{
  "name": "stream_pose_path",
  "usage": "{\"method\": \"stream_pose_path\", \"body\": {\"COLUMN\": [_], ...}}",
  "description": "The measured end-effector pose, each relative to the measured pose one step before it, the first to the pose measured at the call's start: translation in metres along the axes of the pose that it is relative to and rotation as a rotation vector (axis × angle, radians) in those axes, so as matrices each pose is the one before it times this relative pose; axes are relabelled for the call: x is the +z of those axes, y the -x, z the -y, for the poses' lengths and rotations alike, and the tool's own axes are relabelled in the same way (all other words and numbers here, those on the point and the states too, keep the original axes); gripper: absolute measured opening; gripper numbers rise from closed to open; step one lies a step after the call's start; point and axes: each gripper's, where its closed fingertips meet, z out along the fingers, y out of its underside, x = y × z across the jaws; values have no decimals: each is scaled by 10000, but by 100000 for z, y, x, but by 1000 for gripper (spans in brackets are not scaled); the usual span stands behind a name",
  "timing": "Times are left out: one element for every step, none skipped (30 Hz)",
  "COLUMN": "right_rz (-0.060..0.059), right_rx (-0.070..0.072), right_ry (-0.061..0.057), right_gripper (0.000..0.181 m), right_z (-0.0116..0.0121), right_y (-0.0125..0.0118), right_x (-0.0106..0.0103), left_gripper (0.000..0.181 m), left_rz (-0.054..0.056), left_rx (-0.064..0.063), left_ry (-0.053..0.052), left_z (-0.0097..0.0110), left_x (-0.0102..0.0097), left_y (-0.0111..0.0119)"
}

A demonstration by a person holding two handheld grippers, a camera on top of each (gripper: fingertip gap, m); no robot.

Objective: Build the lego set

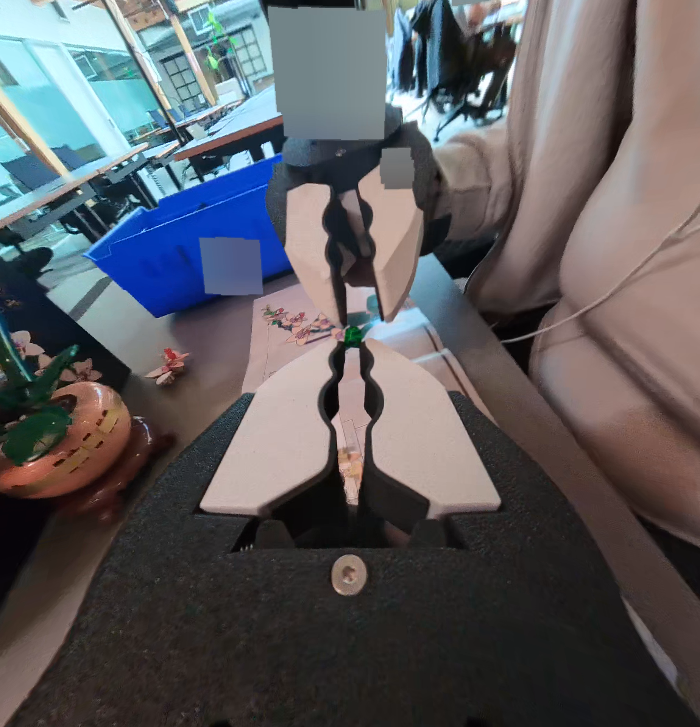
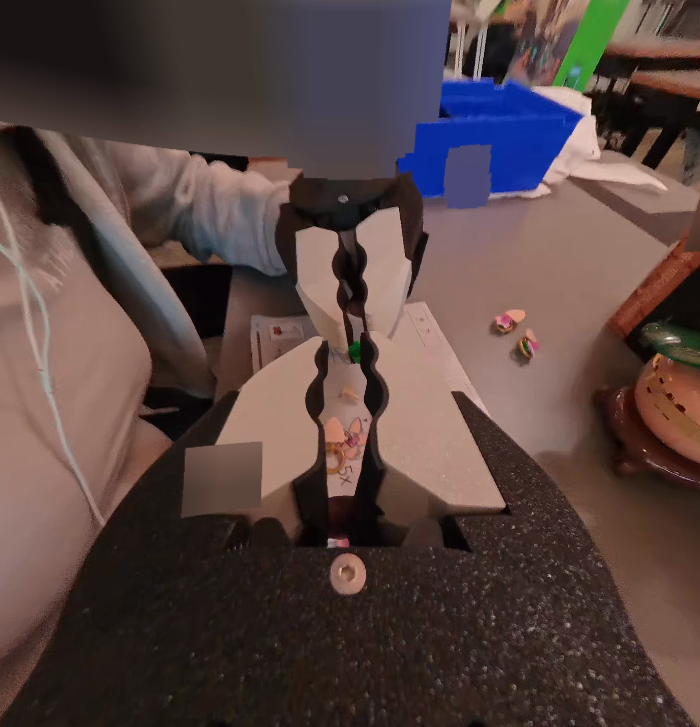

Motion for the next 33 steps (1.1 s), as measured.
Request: {"method": "stream_pose_path", "body": {"right_rz": [-146, -234, -11, 46, -19, 0, -67, -90, -113, -104, -25, -40, -71, -84, -97, -85, -24, -38, -47, -40, -31, -12, -11, -10, 8, 28, 33, 26, 33, 76, 118, 176, 212], "right_rx": [-234, -195, -123, 18, 59, -10, -50, -77, -84, -77, -81, -67, -91, -112, -112, -97, -81, -64, -65, -63, -42, -39, -53, -26, 18, 29, 19, 15, 47, 92, 153, 208, 269], "right_ry": [329, 266, 271, 238, 172, 105, 72, 85, 109, 113, 125, 139, 123, 116, 101, 109, 115, 100, 105, 92, 94, 73, 13, -24, -36, -36, -17, 14, 42, 46, 77, 131, 204], "right_gripper": [13, 10, 10, 10, 10, 11, 10, 10, 10, 10, 10, 10, 10, 10, 9, 8, 8, 8, 8, 8, 8, 7, 7, 7, 7, 6, 6, 6, 6, 6, 6, 6, 6], "right_z": [-387, -318, -332, -316, -241, -168, -103, -103, -114, -139, -158, -168, -137, -123, -101, -97, -112, -98, -115, -108, -129, -113, -64, -31, -32, -28, -44, -88, -157, -189, -275, -377, -495], "right_y": [-100, -250, 9, 62, -19, 42, -45, -90, -140, -130, -19, -23, -55, -51, -68, -54, 32, 23, 3, 0, 5, 18, 33, 14, 15, 26, 28, 21, -3, 42, 113, 199, 284], "right_x": [146, 109, 108, 100, 92, 63, 33, 6, -17, -15, 9, 9, 6, 3, 12, 30, 51, 50, 48, 43, 39, 41, 13, -1, -13, -16, -19, -12, -21, -31, -6, 49, 105], "left_gripper": [7, 7, 7, 7, 7, 7, 7, 7, 7, 7, 7, 7, 7, 7, 7, 7, 7, 7, 7, 7, 7, 7, 7, 7, 7, 8, 8, 9, 10, 11, 12, 12, 12], "left_rz": [19, -83, -12, 56, 46, 21, 7, -9, -1, 30, 22, -3, 4, 15, 14, 29, 5, 4, 0, -11, -8, -14, -14, -12, -19, -44, -76, -91, 5, 45, -37, -77, -158], "left_rx": [146, -3, -38, 9, 51, 38, -3, -15, -7, -4, -14, -26, -19, 5, 20, 38, 48, 36, 9, -11, -1, 11, 2, -9, -18, -42, -64, -8, 78, 88, 27, -55, -80], "left_ry": [203, 145, 122, 134, 144, 107, 70, 64, 54, 47, 44, 37, 32, 45, 72, 66, 60, 61, 56, 44, 35, 23, 8, -3, -19, -26, -5, 66, 106, 95, 80, 55, 91], "left_z": [-246, -238, -230, -269, -260, -175, -95, -73, -62, -64, -60, -51, -53, -66, -90, -84, -79, -84, -92, -90, -74, -61, -46, -14, -3, 5, -41, -133, -205, -229, -240, -209, -257], "left_x": [218, 188, 127, 70, 29, 22, 48, 50, 38, 15, -9, 1, 15, 27, 54, 53, 38, 41, 39, 31, 39, 29, 33, 15, 11, 14, 9, -29, -104, -156, -191, -171, -128], "left_y": [-173, -210, -45, 80, 74, 22, -23, -25, -20, 29, 52, 19, 1, 7, -2, -3, -38, -27, -12, -18, -20, -31, -32, -19, -25, -38, -55, -54, 102, 198, 112, 70, -50]}}
